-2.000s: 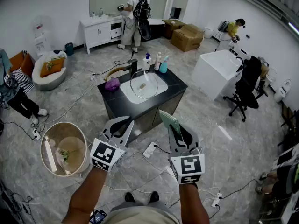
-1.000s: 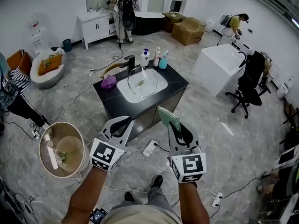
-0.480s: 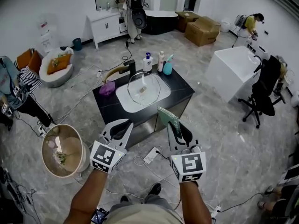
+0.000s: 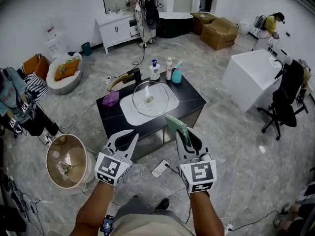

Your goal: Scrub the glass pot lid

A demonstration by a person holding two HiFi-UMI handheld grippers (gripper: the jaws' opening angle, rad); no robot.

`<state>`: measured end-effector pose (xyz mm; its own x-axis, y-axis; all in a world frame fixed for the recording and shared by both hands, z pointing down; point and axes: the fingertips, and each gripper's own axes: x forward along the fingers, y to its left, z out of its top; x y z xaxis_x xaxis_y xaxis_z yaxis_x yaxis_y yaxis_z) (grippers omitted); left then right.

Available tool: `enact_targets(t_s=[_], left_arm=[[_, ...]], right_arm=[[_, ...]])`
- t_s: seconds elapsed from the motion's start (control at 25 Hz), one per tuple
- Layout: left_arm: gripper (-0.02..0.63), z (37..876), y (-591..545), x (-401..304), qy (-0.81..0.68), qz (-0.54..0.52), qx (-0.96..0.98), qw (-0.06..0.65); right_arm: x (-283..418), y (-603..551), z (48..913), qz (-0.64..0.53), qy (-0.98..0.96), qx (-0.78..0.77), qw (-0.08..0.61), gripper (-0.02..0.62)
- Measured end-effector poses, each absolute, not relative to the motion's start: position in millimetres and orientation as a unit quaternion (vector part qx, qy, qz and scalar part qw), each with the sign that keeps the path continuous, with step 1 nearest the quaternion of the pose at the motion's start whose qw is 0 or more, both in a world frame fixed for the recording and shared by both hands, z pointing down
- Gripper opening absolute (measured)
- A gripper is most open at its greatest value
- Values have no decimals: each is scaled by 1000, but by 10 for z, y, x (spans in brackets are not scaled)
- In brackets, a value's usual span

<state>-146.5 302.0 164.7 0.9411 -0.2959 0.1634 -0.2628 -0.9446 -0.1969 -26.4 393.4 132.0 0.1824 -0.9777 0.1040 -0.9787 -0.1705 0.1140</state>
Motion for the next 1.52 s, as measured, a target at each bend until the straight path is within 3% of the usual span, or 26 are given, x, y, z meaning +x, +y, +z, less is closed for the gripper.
enact_targets(t_s=[0.6,0.84,1.52], left_arm=[[31,1685,2088,-657,100,-69,-988,94],[31,1604,1441,-599,102,-56,-987,111],[31,1784,266,-900,170,-45,-981,75]], right_arm=[[323,3194,1374,11,-603,791,99,87],[355,2600,1321,3,-605,788,115,87],[366,1275,1392,-9,-643,749,157,87]])
